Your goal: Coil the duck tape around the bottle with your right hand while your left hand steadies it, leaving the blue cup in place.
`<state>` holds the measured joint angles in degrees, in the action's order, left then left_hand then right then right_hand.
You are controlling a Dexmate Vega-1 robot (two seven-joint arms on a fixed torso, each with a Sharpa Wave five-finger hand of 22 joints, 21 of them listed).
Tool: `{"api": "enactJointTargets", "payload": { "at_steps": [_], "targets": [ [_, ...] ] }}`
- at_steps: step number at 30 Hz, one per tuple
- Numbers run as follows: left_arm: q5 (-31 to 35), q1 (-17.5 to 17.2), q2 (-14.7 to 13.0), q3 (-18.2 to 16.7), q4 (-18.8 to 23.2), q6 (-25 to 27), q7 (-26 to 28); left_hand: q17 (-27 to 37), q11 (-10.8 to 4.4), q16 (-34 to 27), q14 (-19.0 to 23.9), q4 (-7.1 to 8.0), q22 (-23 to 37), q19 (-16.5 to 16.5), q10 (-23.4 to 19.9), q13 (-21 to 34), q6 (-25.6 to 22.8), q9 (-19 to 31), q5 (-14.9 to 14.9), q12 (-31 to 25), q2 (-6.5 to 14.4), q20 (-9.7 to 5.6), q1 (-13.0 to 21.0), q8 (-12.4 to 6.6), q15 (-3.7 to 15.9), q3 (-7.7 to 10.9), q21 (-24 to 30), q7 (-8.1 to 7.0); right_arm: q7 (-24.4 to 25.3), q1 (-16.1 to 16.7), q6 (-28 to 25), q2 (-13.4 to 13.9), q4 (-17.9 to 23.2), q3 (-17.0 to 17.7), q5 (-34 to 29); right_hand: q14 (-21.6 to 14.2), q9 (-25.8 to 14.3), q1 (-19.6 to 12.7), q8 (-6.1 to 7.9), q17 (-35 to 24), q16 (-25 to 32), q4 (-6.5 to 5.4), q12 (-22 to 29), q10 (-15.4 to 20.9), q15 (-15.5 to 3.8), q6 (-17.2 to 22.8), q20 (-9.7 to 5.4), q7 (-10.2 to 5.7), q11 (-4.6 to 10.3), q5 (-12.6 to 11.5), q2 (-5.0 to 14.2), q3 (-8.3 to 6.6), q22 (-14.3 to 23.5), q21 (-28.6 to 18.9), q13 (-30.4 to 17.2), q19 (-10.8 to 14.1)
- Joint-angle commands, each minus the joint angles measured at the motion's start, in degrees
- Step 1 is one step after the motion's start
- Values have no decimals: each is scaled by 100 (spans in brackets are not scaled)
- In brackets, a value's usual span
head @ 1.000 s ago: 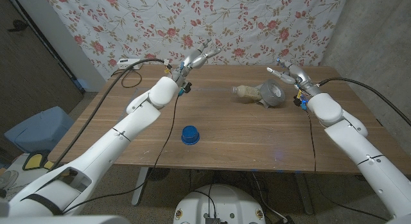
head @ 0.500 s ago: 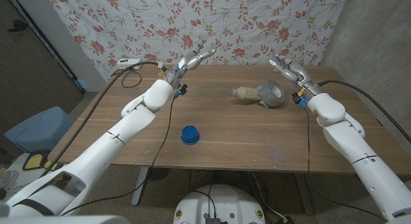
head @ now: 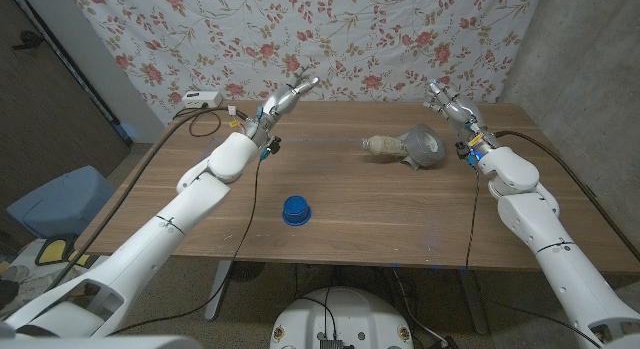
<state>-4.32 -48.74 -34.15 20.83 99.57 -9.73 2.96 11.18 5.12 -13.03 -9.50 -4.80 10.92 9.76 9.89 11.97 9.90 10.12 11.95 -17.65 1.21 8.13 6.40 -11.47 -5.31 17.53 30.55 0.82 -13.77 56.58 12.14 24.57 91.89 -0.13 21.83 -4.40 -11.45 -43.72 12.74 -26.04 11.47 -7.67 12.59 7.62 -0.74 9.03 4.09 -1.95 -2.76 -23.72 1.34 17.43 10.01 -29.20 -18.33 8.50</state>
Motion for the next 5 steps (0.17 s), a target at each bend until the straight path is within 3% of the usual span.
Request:
{"api": "enactJointTargets", "payload": {
  "at_steps": [1, 5],
  "targets": [
    [-798, -320, 106, -343, -205, -278, -67, 1, -14, -36, 84, 170, 1, 252, -7, -4, 2, 6, 49, -52, 342, -84, -87, -28, -7, 86, 15, 176, -568, -385, 36, -506, -753, 164, 705, -55, -17, 24, 17, 10, 36, 5, 36, 58, 15, 47, -49, 8, -12, 5, 32, -27, 9, 36, -3, 18],
    [-901, -385, 148, -428, -250, -231, 19, 4, -21, -49, 158, 304, 4, 166, -109, -12, -112, 3, 67, -58, 546, -99, -169, -37, -3, 133, 27, 155, -696, -631, 138, -648, -1132, 164, 688, -56, -15, 31, 12, 35, 31, 8, 34, 71, 12, 51, -47, 21, -12, 10, 38, -30, 9, 48, 9, 20]
  ]
}}
